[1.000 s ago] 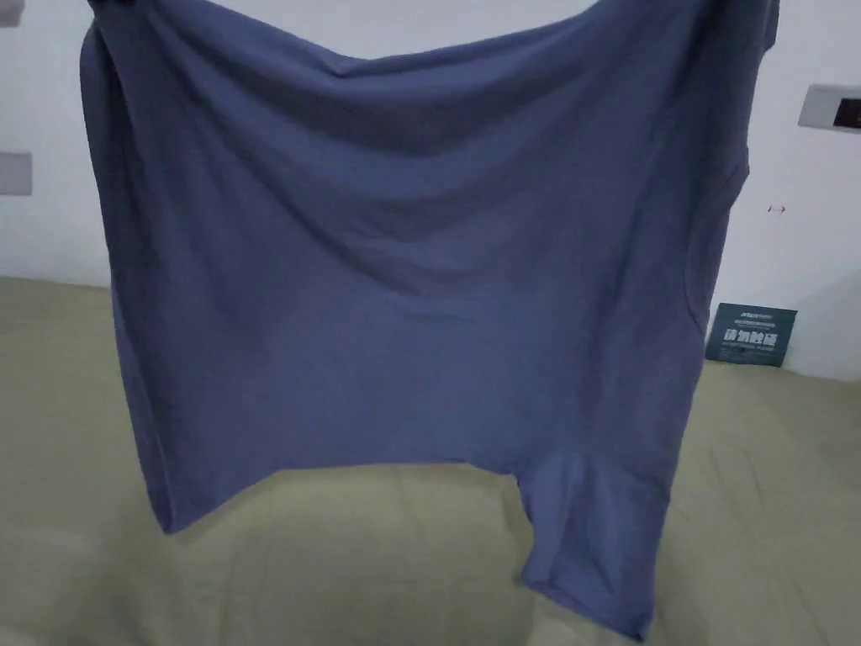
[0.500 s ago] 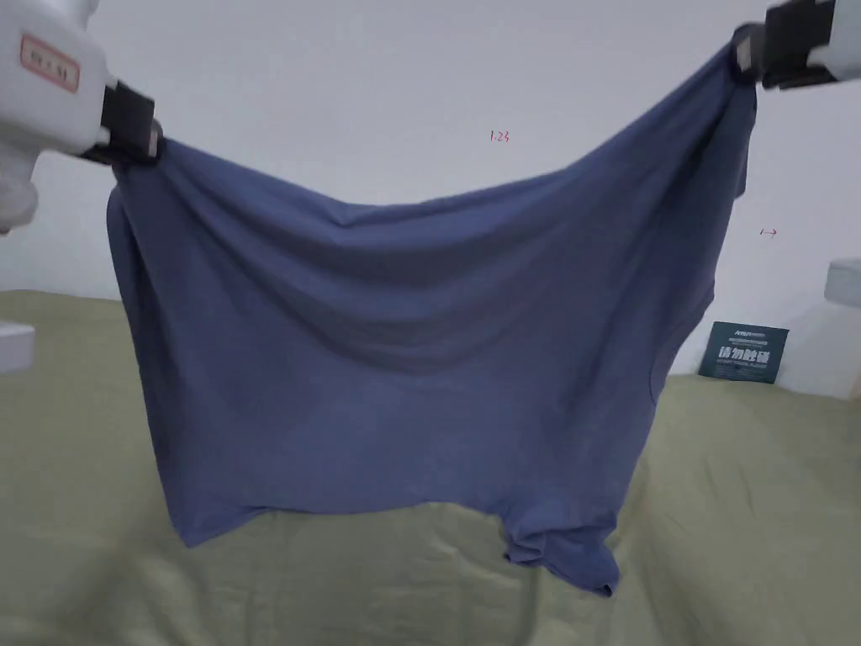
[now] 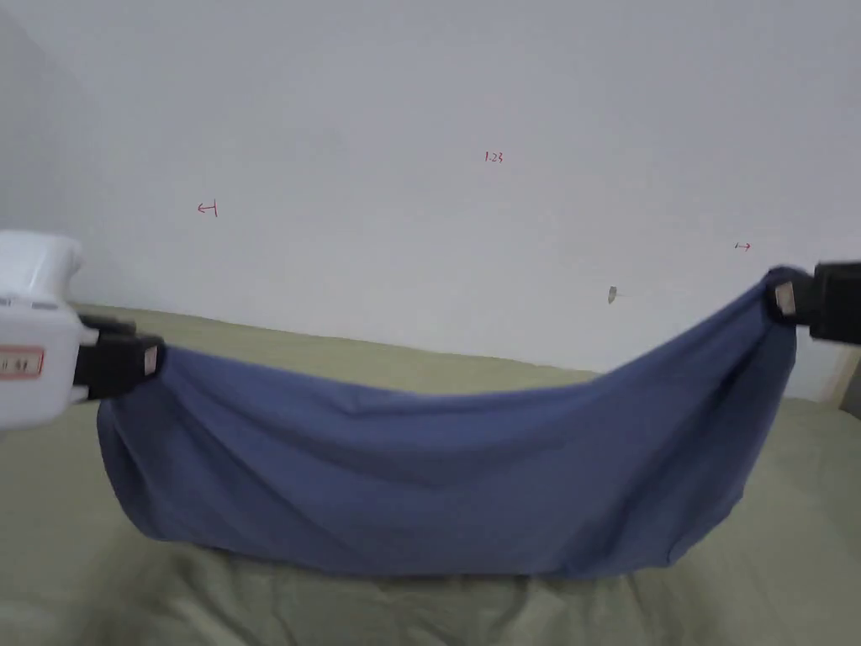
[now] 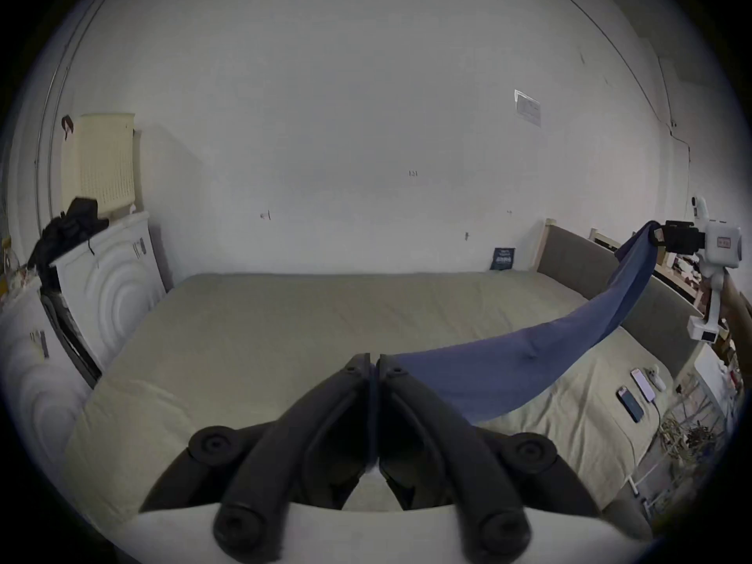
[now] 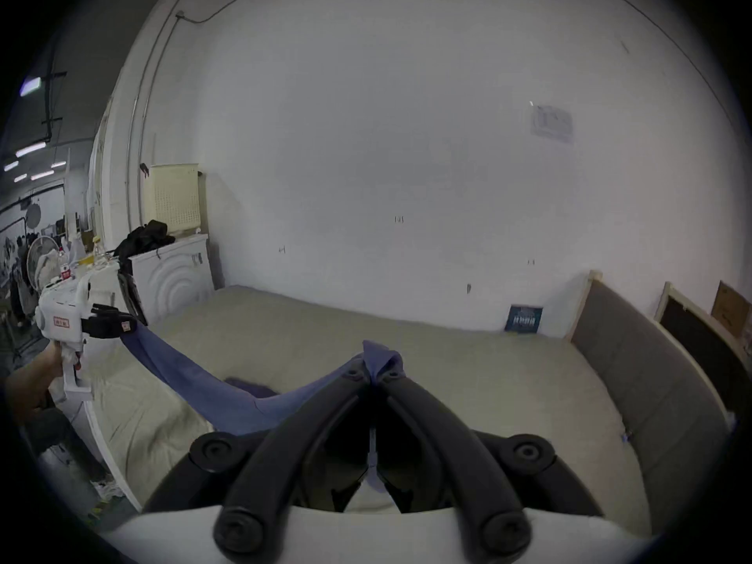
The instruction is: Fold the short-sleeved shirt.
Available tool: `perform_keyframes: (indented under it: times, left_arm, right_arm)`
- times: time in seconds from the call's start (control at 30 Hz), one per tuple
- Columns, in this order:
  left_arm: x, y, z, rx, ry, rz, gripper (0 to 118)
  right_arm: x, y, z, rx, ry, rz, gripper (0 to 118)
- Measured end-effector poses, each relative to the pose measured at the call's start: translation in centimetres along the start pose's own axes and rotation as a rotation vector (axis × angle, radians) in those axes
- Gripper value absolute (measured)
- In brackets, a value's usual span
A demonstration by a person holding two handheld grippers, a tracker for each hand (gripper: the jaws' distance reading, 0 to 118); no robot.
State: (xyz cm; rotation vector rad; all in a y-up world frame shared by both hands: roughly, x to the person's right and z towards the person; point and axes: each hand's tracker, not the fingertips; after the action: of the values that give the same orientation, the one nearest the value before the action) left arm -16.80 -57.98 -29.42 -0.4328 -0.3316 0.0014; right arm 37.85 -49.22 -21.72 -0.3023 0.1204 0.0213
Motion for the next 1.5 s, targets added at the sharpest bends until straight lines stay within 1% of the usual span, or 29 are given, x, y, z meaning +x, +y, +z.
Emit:
perform_keyframes:
  times: [0.07,0.17,0.23,0.3,0.37,0.47,0.5,0.57,0.7,0.8,0.83,0.87,0.9,0.93,0.97,1.0,1.03,1.07,1.1,1.17,1.27,1.37,1.4,1.43,1.47,1.5]
  left_arm:
    - [-0.2,-2.9,0.9,-0.022,-0.023,0.022,4]
    - [-0.2,-7.0,2.2,-0.069,-0.03,0.044,4]
    - [0.2,-9.7,3.9,-0.083,-0.031,0.072,4]
    - [-0.1,-12.2,4.8,-0.131,-0.058,0.107,4]
    - [-0.1,-14.4,5.5,-0.165,-0.059,0.094,4]
    - [-0.2,-17.6,6.5,-0.21,-0.064,0.104,4]
    - [-0.2,-18.7,6.7,-0.213,-0.062,0.112,4]
    - [-0.2,-20.6,7.3,-0.224,-0.067,0.12,4]
    - [-0.2,-24.2,7.3,-0.271,-0.076,0.153,4]
    - [-0.2,-26.3,7.1,-0.311,-0.071,0.149,6]
    - [-0.2,-26.8,7.0,-0.316,-0.069,0.153,10]
    - [-0.3,-27.2,6.9,-0.32,-0.066,0.159,24]
    - [-0.4,-27.6,6.9,-0.318,-0.057,0.161,56]
    - [-0.6,-27.9,7.0,-0.316,-0.034,0.172,80]
    - [-0.9,-28.1,7.0,-0.324,-0.021,0.198,89]
    - [-1.5,-28.3,7.5,-0.321,0.011,0.238,89]
    - [-1.8,-28.4,8.0,-0.301,0.022,0.274,89]
    - [-1.9,-28.2,8.6,-0.295,0.037,0.308,89]
    - [-1.9,-27.9,9.4,-0.286,0.055,0.332,89]
    - [-1.2,-27.3,11.0,-0.261,0.096,0.33,89]
    - [0.7,-26.6,13.4,-0.197,0.112,0.258,89]
    - [2.7,-26.5,14.6,-0.191,0.127,0.203,88]
    - [3.2,-26.7,14.8,-0.201,0.126,0.196,87]
    - [3.6,-26.9,15.0,-0.208,0.126,0.188,84]
    - [4.0,-27.1,15.2,-0.214,0.122,0.184,73]
    - [4.4,-27.4,15.3,-0.21,0.129,0.174,31]
  right_arm:
    - [-0.3,-3.1,1.1,-0.038,-0.01,-0.016,0]
    - [-0.6,-7.6,3.2,-0.083,0.001,-0.055,0]
    - [-0.7,-10.5,4.7,-0.113,0.006,-0.094,0]
    - [-1.0,-13.3,6.3,-0.126,-0.003,-0.105,0]
    - [-0.9,-15.9,7.5,-0.153,0.004,-0.131,0]
    - [-1.5,-19.4,8.7,-0.207,-0.004,-0.127,0]
    - [-2.6,-20.2,9.4,-0.224,0.005,-0.132,0]
    - [-3.1,-22.3,9.8,-0.242,0.0,-0.132,0]
    - [-3.2,-26.4,9.6,-0.332,-0.021,-0.162,0]
    - [-3.1,-28.9,9.4,-0.391,-0.035,-0.187,0]
    - [-3.1,-29.4,9.4,-0.407,-0.037,-0.194,0]
    - [-3.1,-30.0,9.4,-0.434,-0.039,-0.2,1]
    - [-3.2,-30.3,9.5,-0.451,-0.054,-0.199,4]
    - [-3.2,-30.6,9.5,-0.457,-0.061,-0.199,15]
    - [-3.2,-30.8,9.5,-0.474,-0.066,-0.198,38]
    - [-3.5,-30.9,9.8,-0.469,-0.087,-0.198,80]
    - [-3.0,-31.9,9.7,-0.462,-0.103,-0.192,103]
    - [-3.2,-31.8,9.8,-0.462,-0.102,-0.187,110]
    - [-3.7,-31.5,10.2,-0.448,-0.11,-0.18,109]
    - [-4.5,-30.7,11.2,-0.391,-0.093,-0.163,109]
    - [-6.8,-29.5,12.6,-0.321,-0.069,-0.16,109]
    - [-9.2,-29.5,13.3,-0.34,-0.061,-0.152,108]
    - [-9.9,-29.8,13.4,-0.376,-0.076,-0.151,99]
    - [-10.2,-30.2,13.5,-0.395,-0.075,-0.155,78]
    - [-10.5,-30.8,13.5,-0.412,-0.064,-0.157,45]
    - [-10.8,-31.4,13.3,-0.441,-0.08,-0.162,0]
